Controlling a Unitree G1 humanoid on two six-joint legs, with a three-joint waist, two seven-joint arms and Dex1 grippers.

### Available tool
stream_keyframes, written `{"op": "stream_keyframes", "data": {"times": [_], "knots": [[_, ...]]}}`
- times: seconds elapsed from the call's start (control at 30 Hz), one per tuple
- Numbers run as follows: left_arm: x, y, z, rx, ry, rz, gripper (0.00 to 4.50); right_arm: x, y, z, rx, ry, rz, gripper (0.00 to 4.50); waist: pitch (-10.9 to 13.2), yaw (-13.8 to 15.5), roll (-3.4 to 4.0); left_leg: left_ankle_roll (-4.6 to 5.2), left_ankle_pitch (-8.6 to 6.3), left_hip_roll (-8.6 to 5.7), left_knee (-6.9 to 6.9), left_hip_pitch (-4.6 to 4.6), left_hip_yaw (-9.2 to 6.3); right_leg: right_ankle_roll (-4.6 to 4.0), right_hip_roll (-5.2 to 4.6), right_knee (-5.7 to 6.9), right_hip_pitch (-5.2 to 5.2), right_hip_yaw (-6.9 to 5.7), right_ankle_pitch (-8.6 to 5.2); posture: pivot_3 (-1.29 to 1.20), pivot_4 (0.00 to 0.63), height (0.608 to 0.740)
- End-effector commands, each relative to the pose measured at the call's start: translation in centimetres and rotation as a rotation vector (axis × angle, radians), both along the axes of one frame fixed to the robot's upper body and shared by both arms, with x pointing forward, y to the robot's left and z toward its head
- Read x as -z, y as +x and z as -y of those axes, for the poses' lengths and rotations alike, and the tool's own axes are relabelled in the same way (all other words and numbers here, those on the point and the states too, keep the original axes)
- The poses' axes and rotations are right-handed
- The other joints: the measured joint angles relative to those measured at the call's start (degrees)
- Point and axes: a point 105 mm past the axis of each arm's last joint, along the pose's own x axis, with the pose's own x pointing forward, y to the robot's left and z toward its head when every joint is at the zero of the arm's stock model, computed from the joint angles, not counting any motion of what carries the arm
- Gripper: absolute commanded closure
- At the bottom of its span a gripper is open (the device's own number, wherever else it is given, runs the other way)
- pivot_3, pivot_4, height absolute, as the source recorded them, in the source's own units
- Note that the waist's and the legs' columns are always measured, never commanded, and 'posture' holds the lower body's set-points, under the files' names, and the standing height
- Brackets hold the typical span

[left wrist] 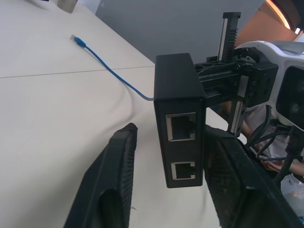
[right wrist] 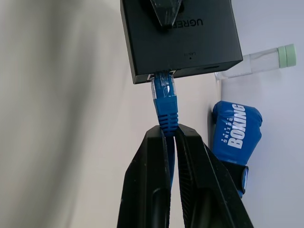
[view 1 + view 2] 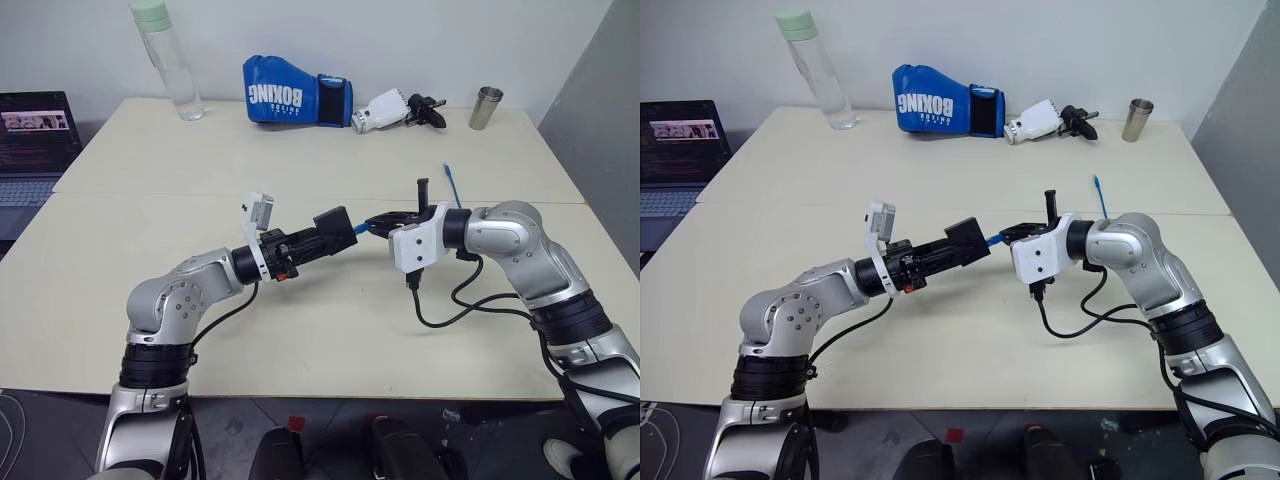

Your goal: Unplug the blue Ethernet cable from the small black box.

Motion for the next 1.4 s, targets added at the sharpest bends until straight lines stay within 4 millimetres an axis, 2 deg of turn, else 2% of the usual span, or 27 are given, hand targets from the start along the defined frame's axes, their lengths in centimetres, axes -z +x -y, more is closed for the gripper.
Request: {"op": "stream_keyframes", "data": {"times": [0.03, 0.13, 0.33, 0.4, 0.53, 0.63, 0.77, 0.83, 1.0, 1.13, 1.4], "knots": [[-1.1, 0.1, 0.5, 0.014, -0.016, 0.047, 3.23, -1.8, -0.6, -0.9, -0.049, 0.002, 0.076, 4.50, 0.0, 0.0, 0.00, 0.00, 0.00, 0.00, 0.00, 0.00, 0.00, 0.00, 0.00, 0.00, 0.00, 0.00, 0.00, 0.00, 0.150, 0.740], [-1.2, 0.1, 0.5, 0.014, -0.018, 0.045, 3.71, -1.8, -0.6, -0.9, -0.045, 0.001, 0.078, 4.50, 0.0, 0.0, 0.00, 0.00, 0.00, 0.00, 0.00, 0.00, 0.00, 0.00, 0.00, 0.00, 0.00, 0.00, 0.00, 0.00, 0.150, 0.740], [-1.2, 0.4, 0.2, -0.001, -0.013, 0.048, 3.71, -1.5, -0.7, -1.0, -0.051, -0.021, 0.088, 4.50, 0.0, 0.0, 0.00, 0.00, 0.00, 0.00, 0.00, 0.00, -0.01, 0.00, 0.00, 0.00, 0.00, -0.01, 0.00, 0.00, 0.150, 0.740], [-1.3, 0.6, -0.1, -0.015, -0.002, 0.058, 3.71, -1.4, -0.7, -0.9, -0.048, -0.018, 0.076, 3.83, 0.0, 0.0, 0.00, 0.00, 0.00, 0.00, 0.00, -0.01, -0.01, 0.00, 0.00, 0.00, 0.00, -0.01, 0.00, 0.00, 0.150, 0.740], [-1.4, 0.8, -0.8, -0.007, 0.064, 0.109, 3.71, -1.0, -1.3, -0.3, -0.053, -0.045, 0.051, 2.97, 0.0, 0.0, 0.00, 0.00, 0.00, 0.00, 0.00, -0.01, -0.02, 0.00, 0.00, 0.00, 0.00, -0.02, 0.00, 0.00, 0.150, 0.740], [-1.1, 0.7, -1.5, 0.051, 0.213, 0.212, 3.71, -1.3, -2.6, 0.5, -0.050, 0.001, -0.088, 2.36, 0.0, 0.0, 0.00, -0.01, 0.00, 0.00, -0.02, -0.02, -0.03, 0.00, 0.00, -0.05, 0.00, -0.04, 0.00, 0.00, 0.150, 0.740], [-0.7, 0.4, -1.9, 0.160, 0.361, 0.323, 3.71, -1.7, -3.6, 0.8, -0.005, 0.138, -0.336, 2.34, 0.0, 0.1, 0.00, -0.01, 0.00, -0.01, -0.03, -0.03, -0.01, 0.00, 0.00, -0.06, 0.00, -0.06, 0.00, 0.00, 0.150, 0.740], [-1.0, 0.0, -1.9, 0.238, 0.399, 0.372, 3.71, -2.2, -4.1, 0.7, 0.021, 0.224, -0.493, 2.34, 0.0, 0.1, 0.01, -0.01, 0.00, -0.01, -0.01, -0.04, -0.01, 0.00, 0.00, -0.06, -0.01, -0.06, 0.00, 0.00, 0.150, 0.740], [-2.2, -1.0, -1.5, 0.366, 0.435, 0.453, 3.71, -2.7, -4.6, -0.1, 0.063, 0.327, -0.728, 2.34, 0.0, 0.1, 0.01, 0.09, -0.05, 0.00, -0.01, -0.09, -0.05, -0.02, 0.03, -0.05, -0.06, -0.10, -0.02, 0.00, 0.150, 0.740], [-2.9, -1.6, -1.1, 0.416, 0.435, 0.477, 3.71, -2.4, -4.7, -0.6, 0.069, 0.349, -0.846, 2.34, 0.0, 0.1, 0.01, 0.19, -0.11, 0.00, -0.02, -0.13, -0.07, -0.03, 0.04, -0.07, -0.08, -0.12, -0.03, 0.00, 0.150, 0.740], [-3.5, -2.5, -0.6, 0.442, 0.438, 0.497, 3.71, -2.4, -4.7, -1.5, 0.053, 0.346, -0.962, 2.34, 0.0, 0.0, 0.00, 0.25, -0.14, 0.00, -0.02, -0.20, -0.11, -0.03, 0.04, -0.09, -0.12, -0.14, -0.03, 0.00, 0.150, 0.740]]}}
